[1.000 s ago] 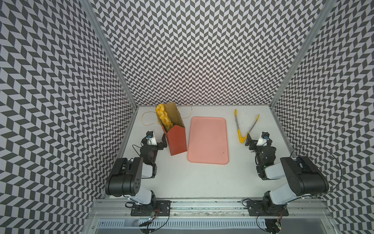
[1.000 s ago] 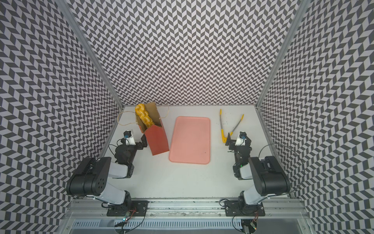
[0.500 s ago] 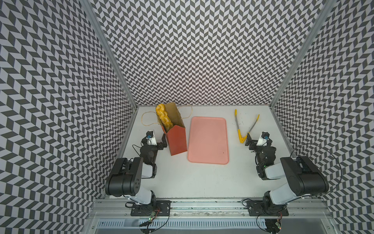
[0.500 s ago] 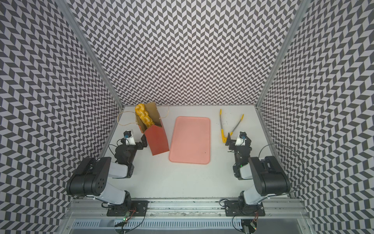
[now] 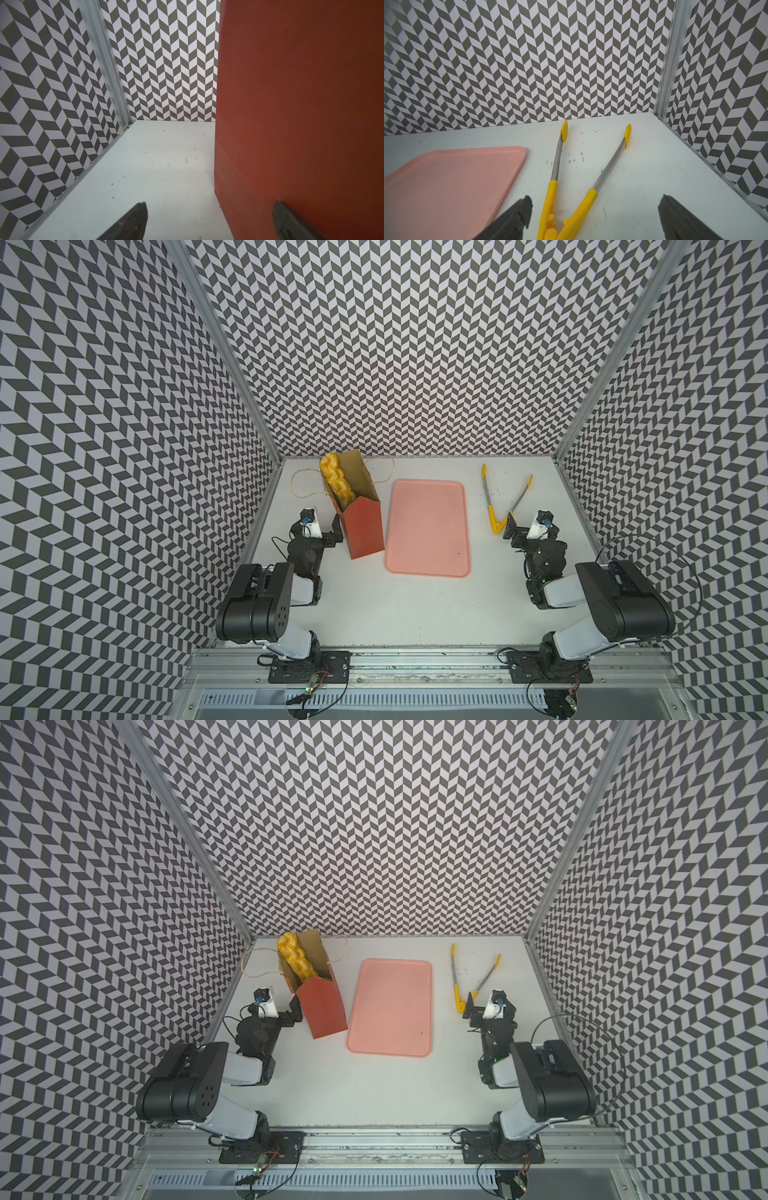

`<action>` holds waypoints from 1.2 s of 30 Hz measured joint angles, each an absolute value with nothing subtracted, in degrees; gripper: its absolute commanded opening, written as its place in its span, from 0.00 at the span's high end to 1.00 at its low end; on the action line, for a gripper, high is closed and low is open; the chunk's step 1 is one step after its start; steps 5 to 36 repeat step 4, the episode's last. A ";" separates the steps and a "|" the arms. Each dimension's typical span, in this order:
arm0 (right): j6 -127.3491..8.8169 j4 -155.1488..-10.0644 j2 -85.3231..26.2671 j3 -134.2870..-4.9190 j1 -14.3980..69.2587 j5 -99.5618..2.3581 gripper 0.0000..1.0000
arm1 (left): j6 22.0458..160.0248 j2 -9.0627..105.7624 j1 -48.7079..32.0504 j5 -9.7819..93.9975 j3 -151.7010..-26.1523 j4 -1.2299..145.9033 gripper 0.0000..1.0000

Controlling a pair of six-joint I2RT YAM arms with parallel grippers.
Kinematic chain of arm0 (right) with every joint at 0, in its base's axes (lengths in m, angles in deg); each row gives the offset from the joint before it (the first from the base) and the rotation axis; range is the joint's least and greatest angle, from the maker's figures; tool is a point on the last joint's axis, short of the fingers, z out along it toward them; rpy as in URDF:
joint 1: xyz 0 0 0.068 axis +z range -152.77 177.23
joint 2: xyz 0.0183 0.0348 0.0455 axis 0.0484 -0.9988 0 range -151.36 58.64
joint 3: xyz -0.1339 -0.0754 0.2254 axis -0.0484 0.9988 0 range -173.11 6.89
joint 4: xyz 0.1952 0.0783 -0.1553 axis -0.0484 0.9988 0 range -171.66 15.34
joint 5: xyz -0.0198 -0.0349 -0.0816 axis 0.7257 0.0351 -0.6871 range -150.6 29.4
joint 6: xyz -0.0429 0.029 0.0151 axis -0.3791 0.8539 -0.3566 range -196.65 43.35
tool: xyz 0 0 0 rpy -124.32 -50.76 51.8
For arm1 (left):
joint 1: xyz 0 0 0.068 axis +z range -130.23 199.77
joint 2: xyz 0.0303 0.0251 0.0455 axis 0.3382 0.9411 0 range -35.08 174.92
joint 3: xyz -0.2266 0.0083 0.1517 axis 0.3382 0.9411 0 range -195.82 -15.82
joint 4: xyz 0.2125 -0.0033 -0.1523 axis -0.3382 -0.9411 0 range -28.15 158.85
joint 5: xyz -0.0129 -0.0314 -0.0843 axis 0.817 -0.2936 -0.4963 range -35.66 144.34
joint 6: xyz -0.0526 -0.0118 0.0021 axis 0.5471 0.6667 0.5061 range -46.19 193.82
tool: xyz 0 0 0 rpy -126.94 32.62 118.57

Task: Pack bread into a paper bag
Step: Reset both arms

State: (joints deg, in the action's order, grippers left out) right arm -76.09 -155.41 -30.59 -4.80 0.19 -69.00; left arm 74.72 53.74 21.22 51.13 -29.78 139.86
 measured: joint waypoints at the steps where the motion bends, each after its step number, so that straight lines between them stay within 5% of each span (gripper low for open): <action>1: -76.09 -155.43 -30.59 -4.80 0.19 -69.03 0.01 | 74.72 53.74 21.22 51.13 -29.78 139.86 0.02; 36: -76.07 -155.46 -30.59 -4.80 0.19 -69.18 0.01 | 74.72 53.74 21.22 51.16 -29.78 139.84 0.02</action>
